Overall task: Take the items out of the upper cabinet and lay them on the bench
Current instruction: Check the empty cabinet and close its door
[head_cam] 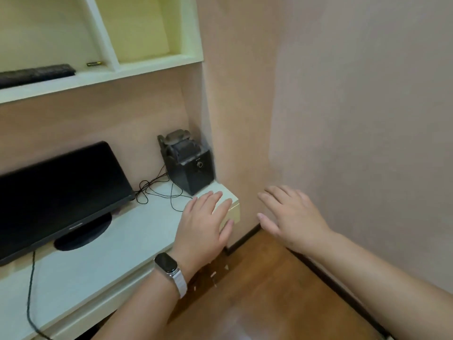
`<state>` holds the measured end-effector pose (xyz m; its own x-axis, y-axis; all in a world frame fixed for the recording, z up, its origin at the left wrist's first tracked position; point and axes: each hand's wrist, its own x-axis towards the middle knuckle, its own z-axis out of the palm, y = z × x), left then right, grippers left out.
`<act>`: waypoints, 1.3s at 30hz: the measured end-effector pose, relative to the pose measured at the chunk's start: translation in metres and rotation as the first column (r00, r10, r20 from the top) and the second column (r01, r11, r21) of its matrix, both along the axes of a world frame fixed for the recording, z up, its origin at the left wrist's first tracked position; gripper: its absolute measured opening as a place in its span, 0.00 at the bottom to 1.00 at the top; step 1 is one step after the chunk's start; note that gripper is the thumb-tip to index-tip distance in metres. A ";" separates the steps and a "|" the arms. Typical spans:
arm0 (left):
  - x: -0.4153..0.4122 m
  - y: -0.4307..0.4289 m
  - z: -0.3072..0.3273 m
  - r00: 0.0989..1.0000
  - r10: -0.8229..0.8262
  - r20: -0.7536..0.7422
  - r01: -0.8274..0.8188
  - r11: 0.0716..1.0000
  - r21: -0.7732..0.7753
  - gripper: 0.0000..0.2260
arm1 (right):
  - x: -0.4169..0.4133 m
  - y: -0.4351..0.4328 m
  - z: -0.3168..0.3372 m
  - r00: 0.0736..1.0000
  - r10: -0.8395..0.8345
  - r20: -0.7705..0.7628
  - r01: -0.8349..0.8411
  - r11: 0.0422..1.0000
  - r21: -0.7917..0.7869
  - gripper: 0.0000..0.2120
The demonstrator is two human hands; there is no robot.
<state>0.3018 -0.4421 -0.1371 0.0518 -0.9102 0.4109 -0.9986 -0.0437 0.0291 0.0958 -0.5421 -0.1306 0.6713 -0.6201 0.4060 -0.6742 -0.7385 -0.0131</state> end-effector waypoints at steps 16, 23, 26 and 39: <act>0.120 -0.126 0.049 0.998 -0.062 0.002 0.061 0.981 -0.185 0.19 | 0.112 -0.122 0.063 0.997 -0.051 0.062 0.054 0.997 -0.047 0.25; 0.140 -0.191 0.088 0.994 -0.016 0.105 0.045 0.958 -0.282 0.18 | 0.145 -0.197 0.082 0.987 0.036 0.158 -0.018 0.994 -0.110 0.24; 0.150 -0.219 0.107 0.990 0.023 0.137 0.016 0.962 -0.273 0.19 | 0.160 -0.230 0.098 0.973 0.089 0.214 -0.063 0.990 -0.127 0.25; 0.191 -0.318 0.216 0.941 0.254 0.223 -0.116 0.862 -0.493 0.19 | 0.212 -0.354 0.214 0.783 0.385 0.489 -0.281 0.920 -0.273 0.27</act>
